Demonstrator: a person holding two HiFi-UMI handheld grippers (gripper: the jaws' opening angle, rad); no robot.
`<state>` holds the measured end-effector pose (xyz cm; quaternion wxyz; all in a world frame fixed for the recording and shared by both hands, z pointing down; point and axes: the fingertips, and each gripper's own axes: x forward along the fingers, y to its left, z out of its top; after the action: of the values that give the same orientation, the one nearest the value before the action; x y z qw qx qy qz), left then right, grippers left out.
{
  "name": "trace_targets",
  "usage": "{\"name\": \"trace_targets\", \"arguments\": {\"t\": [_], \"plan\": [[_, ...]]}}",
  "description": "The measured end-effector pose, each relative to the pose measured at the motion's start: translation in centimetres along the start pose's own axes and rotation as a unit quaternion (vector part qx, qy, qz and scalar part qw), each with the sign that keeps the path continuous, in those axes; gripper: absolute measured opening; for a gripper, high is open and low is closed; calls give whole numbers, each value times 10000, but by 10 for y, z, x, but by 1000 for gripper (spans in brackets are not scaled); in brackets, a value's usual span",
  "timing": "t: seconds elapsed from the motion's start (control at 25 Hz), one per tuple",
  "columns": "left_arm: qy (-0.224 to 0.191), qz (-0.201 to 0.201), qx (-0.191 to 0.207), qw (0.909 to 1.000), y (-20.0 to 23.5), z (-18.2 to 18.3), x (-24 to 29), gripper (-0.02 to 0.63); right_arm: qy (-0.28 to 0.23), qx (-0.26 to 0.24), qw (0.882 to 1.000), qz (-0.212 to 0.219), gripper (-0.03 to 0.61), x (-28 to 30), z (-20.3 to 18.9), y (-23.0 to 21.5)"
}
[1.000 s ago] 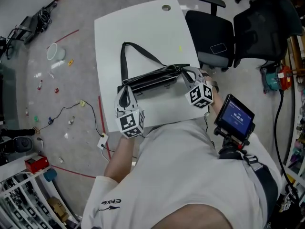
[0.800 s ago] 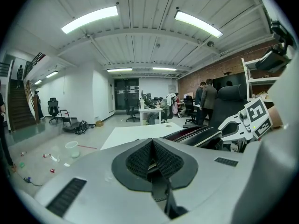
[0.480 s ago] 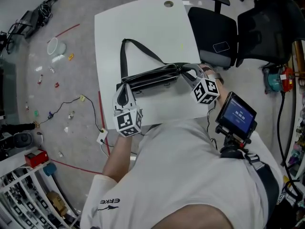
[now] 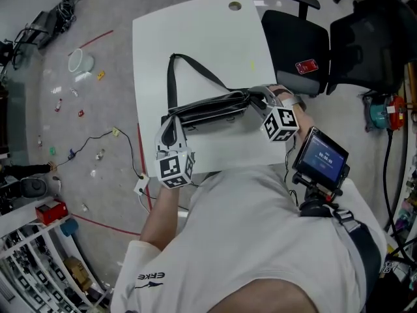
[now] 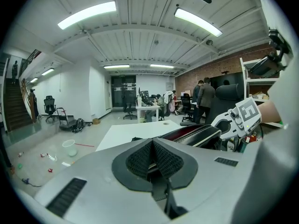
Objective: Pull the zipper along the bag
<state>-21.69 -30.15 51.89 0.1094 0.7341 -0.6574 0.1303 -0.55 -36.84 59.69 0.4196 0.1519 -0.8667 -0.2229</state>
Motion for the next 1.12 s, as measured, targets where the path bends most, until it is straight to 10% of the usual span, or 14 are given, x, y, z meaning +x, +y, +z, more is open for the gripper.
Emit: {"name": "trace_targets", "arguments": {"t": [1.12], "plan": [[28,131,85,9999,14,-2,11,2,-293,601,9918,-1085,14,-15,9,-8]]}}
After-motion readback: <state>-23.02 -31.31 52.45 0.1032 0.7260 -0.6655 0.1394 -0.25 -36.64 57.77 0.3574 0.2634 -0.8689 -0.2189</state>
